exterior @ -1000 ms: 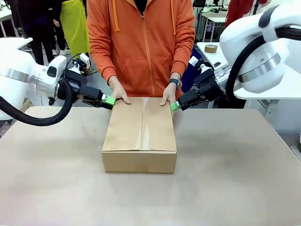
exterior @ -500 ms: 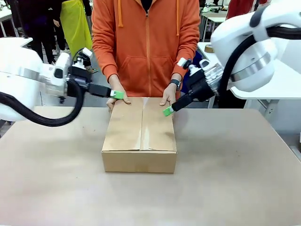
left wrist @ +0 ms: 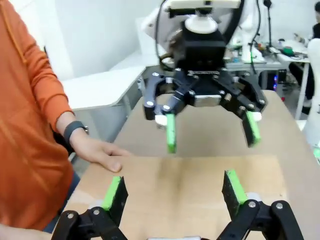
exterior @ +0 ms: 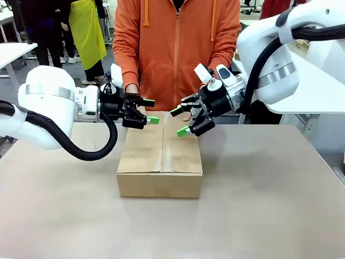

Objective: Pack the gift set into the box.
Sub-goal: Press and hold the closed box until the human finishes sealing it.

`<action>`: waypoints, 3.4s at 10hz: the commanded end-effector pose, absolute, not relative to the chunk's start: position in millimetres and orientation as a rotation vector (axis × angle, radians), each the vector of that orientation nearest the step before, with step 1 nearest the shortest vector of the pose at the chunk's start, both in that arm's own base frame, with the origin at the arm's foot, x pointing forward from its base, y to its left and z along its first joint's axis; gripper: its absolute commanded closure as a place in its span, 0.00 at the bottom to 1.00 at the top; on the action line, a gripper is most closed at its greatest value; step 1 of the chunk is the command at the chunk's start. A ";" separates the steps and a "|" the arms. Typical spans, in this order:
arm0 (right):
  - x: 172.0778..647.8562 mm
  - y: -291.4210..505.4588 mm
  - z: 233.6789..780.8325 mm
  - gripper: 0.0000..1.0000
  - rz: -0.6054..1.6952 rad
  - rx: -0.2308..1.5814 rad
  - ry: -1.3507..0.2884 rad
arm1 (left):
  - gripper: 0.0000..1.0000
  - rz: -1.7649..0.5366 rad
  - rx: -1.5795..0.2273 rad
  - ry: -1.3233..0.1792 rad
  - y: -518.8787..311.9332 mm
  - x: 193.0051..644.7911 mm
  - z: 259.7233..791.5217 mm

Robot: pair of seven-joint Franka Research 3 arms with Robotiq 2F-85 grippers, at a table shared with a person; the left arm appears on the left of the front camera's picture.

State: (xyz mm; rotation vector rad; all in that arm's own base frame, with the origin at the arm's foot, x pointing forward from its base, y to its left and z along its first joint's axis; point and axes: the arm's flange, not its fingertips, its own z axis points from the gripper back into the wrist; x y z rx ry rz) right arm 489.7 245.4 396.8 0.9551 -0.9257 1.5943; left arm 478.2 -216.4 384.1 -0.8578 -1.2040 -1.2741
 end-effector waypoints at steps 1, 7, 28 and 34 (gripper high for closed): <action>513.1 238.5 370.3 0.00 1.536 1.104 -0.992 | 0.00 -1.297 -0.997 -1.114 -193.4 484.0 383.7; 534.2 229.6 332.3 0.00 1.322 1.023 -0.926 | 0.00 -1.231 -1.072 -0.986 -164.5 488.3 342.3; 529.4 222.9 306.4 0.00 1.263 0.945 -0.838 | 0.00 -1.288 -0.878 -0.991 -160.9 501.2 306.7; 529.4 222.9 306.4 0.00 1.263 0.945 -0.838 | 0.00 -1.288 -0.878 -0.991 -160.9 501.2 306.7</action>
